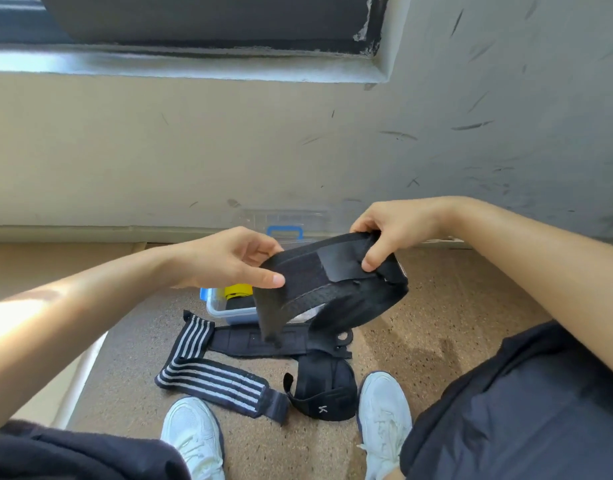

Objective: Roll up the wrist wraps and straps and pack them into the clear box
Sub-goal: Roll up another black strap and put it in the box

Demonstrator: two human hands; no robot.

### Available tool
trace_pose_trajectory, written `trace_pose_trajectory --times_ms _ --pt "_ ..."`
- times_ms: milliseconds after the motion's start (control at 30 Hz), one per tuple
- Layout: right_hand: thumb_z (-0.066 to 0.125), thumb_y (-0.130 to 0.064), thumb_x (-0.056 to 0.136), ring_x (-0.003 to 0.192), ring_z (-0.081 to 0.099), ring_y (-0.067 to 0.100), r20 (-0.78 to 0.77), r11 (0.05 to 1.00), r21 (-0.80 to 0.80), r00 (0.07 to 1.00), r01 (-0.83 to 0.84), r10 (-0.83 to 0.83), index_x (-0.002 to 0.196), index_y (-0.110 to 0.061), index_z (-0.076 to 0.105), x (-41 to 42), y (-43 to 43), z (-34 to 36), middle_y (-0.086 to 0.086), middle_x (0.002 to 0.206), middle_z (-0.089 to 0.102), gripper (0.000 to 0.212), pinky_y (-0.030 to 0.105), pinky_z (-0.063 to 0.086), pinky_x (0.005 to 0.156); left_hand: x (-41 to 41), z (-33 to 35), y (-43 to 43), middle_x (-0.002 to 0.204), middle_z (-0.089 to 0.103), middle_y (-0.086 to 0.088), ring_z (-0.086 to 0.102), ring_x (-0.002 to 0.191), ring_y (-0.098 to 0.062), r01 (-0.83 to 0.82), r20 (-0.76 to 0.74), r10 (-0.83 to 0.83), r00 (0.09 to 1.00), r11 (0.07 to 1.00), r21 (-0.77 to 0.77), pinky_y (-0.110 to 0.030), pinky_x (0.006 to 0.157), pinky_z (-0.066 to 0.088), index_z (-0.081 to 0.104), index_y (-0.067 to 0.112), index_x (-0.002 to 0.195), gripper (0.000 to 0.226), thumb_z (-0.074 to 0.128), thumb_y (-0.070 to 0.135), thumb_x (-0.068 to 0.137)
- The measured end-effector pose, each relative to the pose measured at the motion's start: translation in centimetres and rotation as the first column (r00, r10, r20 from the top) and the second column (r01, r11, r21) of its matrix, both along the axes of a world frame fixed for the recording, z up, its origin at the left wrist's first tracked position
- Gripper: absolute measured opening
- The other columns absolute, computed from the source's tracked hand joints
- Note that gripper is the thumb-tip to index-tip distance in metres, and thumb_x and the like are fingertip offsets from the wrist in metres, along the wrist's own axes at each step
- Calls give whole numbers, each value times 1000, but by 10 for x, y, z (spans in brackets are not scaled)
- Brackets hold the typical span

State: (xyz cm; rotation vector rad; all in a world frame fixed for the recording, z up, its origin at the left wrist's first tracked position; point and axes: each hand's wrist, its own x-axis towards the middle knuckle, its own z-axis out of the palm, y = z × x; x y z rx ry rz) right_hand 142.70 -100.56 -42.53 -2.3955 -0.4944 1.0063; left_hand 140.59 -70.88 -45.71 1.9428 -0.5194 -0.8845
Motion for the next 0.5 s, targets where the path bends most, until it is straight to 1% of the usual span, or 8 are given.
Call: trace_pose_trajectory --times_ms 67,133,200,267,300,400,467,500 --pt "80 -30 86 98 73 15 -47 998 -43 998 -45 42 104 -18 74 -1 -4 -2 -4 101 78 22 33 53 89 -1 -1 -6 105 79 -1 73 99 -15 -5 21 6 1000 999 -49 -23 89 55 71 4 109 15 68 6 94" --pt "77 -35 89 107 70 13 -67 998 60 997 -32 36 111 -22 73 -9 2 -5 -7 110 76 26 28 51 94 -4 0 -15 102 78 -2 72 94 -14 -7 34 11 999 995 -103 -26 88 56 70 0 108 16 68 3 93" --pt "75 -30 91 108 69 14 -81 974 225 997 30 -12 113 -18 72 -17 15 -11 -5 112 75 25 27 52 98 -5 0 -23 99 76 -7 69 92 -16 -4 57 12 998 992 -126 -39 88 59 70 1 107 17 72 8 92" --pt "75 -27 92 92 68 13 -35 945 323 998 52 -43 101 -13 72 -22 29 -14 -3 97 74 17 34 51 96 -6 1 -28 102 75 -15 66 93 -24 5 80 5 997 993 -121 -58 91 53 72 7 106 21 78 20 91" --pt "76 -26 91 84 65 11 -7 939 340 999 46 -46 94 -11 72 -21 33 -13 -2 88 71 16 36 51 89 -6 2 -29 101 75 -16 66 92 -25 -9 75 19 997 992 -130 -58 90 52 71 7 107 24 78 22 90" --pt "74 -23 93 75 61 9 5 945 324 998 52 -57 90 -1 67 -15 26 -1 2 81 67 23 23 49 74 -5 2 -27 102 77 -11 70 93 -18 -63 26 67 997 988 -140 -38 91 55 66 -1 109 28 71 19 90" --pt "72 -16 93 72 59 10 29 954 287 995 81 -94 87 5 64 -10 13 11 4 77 63 24 21 47 72 -3 -3 -22 109 75 -17 69 96 -22 -24 9 25 1000 997 -68 -41 94 53 65 1 111 25 73 17 93" --pt "70 -12 92 68 56 9 49 959 264 991 107 -124 81 4 61 -7 6 15 2 72 60 22 22 44 69 -4 -6 -19 107 75 -16 67 94 -22 12 12 -12 1000 1000 -21 -41 93 53 66 4 108 23 75 19 93"
